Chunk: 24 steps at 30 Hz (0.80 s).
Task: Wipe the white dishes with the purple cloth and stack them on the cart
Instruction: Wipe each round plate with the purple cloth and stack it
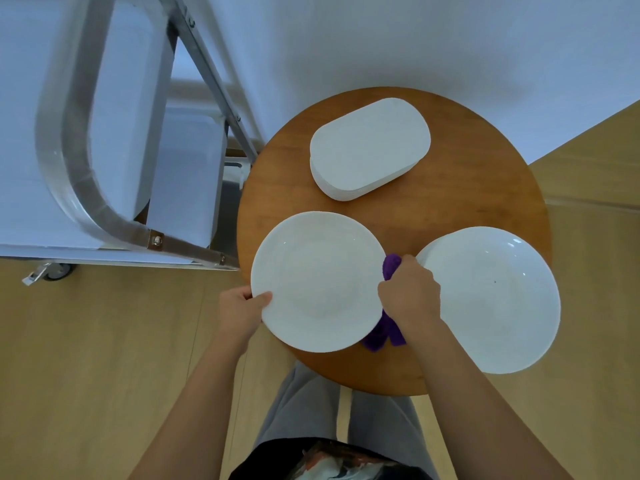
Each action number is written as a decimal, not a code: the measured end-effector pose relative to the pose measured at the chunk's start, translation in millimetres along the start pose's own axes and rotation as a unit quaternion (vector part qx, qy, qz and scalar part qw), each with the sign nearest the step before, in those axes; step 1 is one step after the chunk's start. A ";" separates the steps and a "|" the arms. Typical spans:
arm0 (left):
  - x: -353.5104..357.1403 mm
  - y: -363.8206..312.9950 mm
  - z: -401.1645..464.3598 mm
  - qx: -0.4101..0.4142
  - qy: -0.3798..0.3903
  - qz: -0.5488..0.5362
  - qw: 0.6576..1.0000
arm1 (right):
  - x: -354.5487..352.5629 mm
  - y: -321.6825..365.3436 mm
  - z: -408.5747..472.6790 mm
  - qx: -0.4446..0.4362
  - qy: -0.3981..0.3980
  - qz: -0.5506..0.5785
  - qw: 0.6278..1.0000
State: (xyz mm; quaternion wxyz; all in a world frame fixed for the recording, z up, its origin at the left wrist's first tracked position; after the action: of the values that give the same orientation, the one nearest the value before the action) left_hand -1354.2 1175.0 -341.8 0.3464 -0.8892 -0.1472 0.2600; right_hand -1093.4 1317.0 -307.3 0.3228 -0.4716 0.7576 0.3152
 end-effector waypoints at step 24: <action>5.2 -12.4 22.1 0.126 -0.075 0.232 0.961 | -1.2 -3.8 -20.3 -0.006 0.017 0.051 0.999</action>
State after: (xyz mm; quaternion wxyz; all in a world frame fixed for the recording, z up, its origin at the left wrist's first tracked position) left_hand -1363.4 1198.1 -348.9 0.3739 -0.8258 0.0717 0.4162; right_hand -1093.4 1300.4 -295.0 0.2906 -0.4398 0.7840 0.3278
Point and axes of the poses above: each hand's wrist, its own z-axis towards the middle knuckle, its own x-axis out of the palm, y = z × x, the point moved 10 cm from there along z, towards the middle knuckle, and after that the axes turned 6 degrees about x, right-handed, at the moved point
